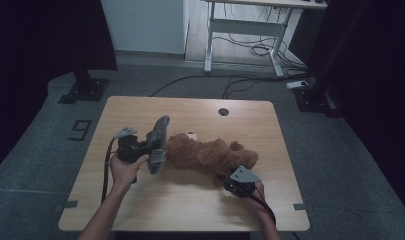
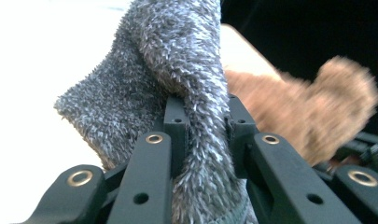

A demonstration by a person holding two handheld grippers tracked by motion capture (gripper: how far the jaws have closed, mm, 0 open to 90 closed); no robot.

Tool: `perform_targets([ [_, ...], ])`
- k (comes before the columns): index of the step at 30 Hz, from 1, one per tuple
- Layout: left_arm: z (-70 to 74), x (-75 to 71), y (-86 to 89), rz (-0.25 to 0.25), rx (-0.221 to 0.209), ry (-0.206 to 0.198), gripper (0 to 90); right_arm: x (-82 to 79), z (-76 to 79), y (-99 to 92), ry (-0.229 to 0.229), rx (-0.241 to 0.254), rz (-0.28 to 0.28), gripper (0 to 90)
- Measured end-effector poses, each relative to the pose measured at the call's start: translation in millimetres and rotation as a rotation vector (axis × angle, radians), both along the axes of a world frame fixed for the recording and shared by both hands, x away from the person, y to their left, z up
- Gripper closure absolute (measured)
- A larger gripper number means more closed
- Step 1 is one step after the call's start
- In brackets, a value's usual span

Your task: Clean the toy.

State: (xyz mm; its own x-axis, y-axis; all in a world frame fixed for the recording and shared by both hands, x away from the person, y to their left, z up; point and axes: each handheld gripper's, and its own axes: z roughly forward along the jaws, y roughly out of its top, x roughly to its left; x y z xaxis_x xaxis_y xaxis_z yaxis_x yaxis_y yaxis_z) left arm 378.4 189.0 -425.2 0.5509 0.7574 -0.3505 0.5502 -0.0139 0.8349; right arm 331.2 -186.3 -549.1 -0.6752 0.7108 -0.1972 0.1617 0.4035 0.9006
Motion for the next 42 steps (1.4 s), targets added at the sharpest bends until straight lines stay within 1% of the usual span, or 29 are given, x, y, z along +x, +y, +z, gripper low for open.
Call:
perform_targets([
  [1, 6.9, 2.6, -7.2, -0.008, 0.006, -0.012, 75.1, 0.2, 0.0, -0.3, 0.002, 0.003, 0.001, 58.0],
  [2, 13.6, 6.3, -17.9, -0.021, 0.017, -0.019, 75.1, 0.2, 0.0, -0.2, 0.003, 0.006, 0.000, 58.0],
  [3, 16.3, 9.0, -25.0, -0.032, 0.027, -0.023, 75.0, -0.2, 0.0, -0.3, 0.003, 0.005, 0.000, 57.9],
  [5, 18.9, 15.2, -44.9, -0.053, 0.061, -0.024, 74.8, -0.5, 0.1, -0.6, 0.000, 0.003, 0.003, 57.8],
  [7, 15.1, 20.2, -62.6, -0.075, 0.098, -0.012, 74.7, -0.9, -0.1, -1.1, 0.003, 0.008, 0.004, 57.4],
  [8, 9.4, 22.5, -71.7, -0.090, 0.119, 0.013, 74.7, -1.1, 0.0, -1.6, 0.006, 0.009, 0.005, 57.1],
  [10, -0.1, 22.7, -80.0, -0.099, 0.146, 0.029, 74.5, -1.6, 0.3, -2.3, 0.012, 0.010, 0.006, 56.3],
  [11, -4.6, 21.0, -81.9, -0.094, 0.166, 0.026, 74.5, -1.9, 0.7, -2.7, 0.012, 0.007, 0.008, 55.7],
  [12, -8.4, 19.2, -81.9, -0.087, 0.185, 0.021, 74.5, -2.3, 1.3, -2.9, 0.015, 0.006, 0.008, 55.3],
  [13, -11.9, 17.5, -80.1, -0.082, 0.193, 0.020, 74.6, -2.6, 2.0, -3.2, 0.019, 0.011, 0.008, 54.4],
  [14, -15.2, 15.8, -77.0, -0.078, 0.188, 0.023, 74.7, -2.8, 3.0, -3.7, 0.022, 0.015, 0.008, 53.4],
  [17, -25.4, 10.7, -66.6, -0.069, 0.151, 0.042, 74.8, -2.7, 5.5, -5.2, 0.045, 0.046, -0.004, 48.6],
  [18, -28.0, 8.8, -63.4, -0.069, 0.137, 0.041, 74.8, -3.1, 6.2, -5.3, 0.056, 0.057, -0.010, 46.8],
  [20, -32.0, 4.2, -59.3, -0.070, 0.114, 0.040, 74.9, -4.2, 7.5, -5.8, 0.086, 0.083, -0.023, 40.2],
  [22, -34.5, -1.7, -57.7, -0.072, 0.115, 0.027, 74.9, -5.4, 9.3, -8.0, 0.128, 0.110, -0.032, 35.6],
  [24, -37.5, -8.1, -55.8, -0.072, 0.111, 0.013, 74.8, -8.5, 10.9, -11.9, 0.147, 0.130, -0.035, 33.8],
  [26, -39.2, -13.3, -54.3, -0.072, 0.107, 0.006, 74.8, -12.4, 14.1, -19.3, 0.163, 0.169, -0.043, 31.6],
  [28, -41.5, -21.3, -53.8, -0.076, 0.113, -0.011, 74.6, -18.8, 19.5, -30.1, 0.166, 0.223, -0.059, 29.7],
  [29, -42.1, -23.3, -53.9, -0.079, 0.115, -0.015, 74.5, -23.4, 24.0, -37.7, 0.160, 0.258, -0.068, 27.1],
  [30, -43.5, -27.9, -54.1, -0.083, 0.124, -0.028, 74.5, -25.6, 26.1, -40.9, 0.158, 0.273, -0.072, 26.2],
  [31, -44.6, -31.2, -53.7, -0.084, 0.124, -0.034, 74.5, -30.5, 31.9, -48.8, 0.149, 0.302, -0.080, 24.8],
  [33, -47.7, -37.0, -52.6, -0.092, 0.112, -0.034, 74.5, -37.0, 41.0, -59.4, 0.131, 0.328, -0.112, 21.3],
  [34, -49.2, -39.5, -52.0, -0.098, 0.108, -0.034, 74.5, -39.2, 45.3, -63.2, 0.125, 0.340, -0.117, 20.1],
  [36, -51.9, -44.2, -51.0, -0.108, 0.101, -0.033, 74.5, -40.8, 52.7, -65.9, 0.119, 0.342, -0.120, 18.2],
  [38, -55.1, -48.1, -49.8, -0.117, 0.091, -0.027, 74.6, -38.1, 57.0, -62.9, 0.135, 0.333, -0.100, 18.2],
  [39, -56.8, -49.6, -49.4, -0.121, 0.091, -0.026, 74.7, -35.3, 56.9, -58.6, 0.149, 0.318, -0.085, 18.3],
  [40, -58.2, -50.7, -48.5, -0.125, 0.090, -0.027, 74.8, -32.2, 55.2, -52.5, 0.175, 0.300, -0.064, 18.7],
  [41, -59.4, -51.3, -47.8, -0.126, 0.086, -0.025, 74.9, -28.5, 51.6, -45.6, 0.195, 0.270, -0.044, 20.0],
  [42, -60.8, -51.8, -47.4, -0.126, 0.088, -0.025, 75.0, -25.1, 47.0, -38.0, 0.210, 0.239, -0.039, 21.3],
])
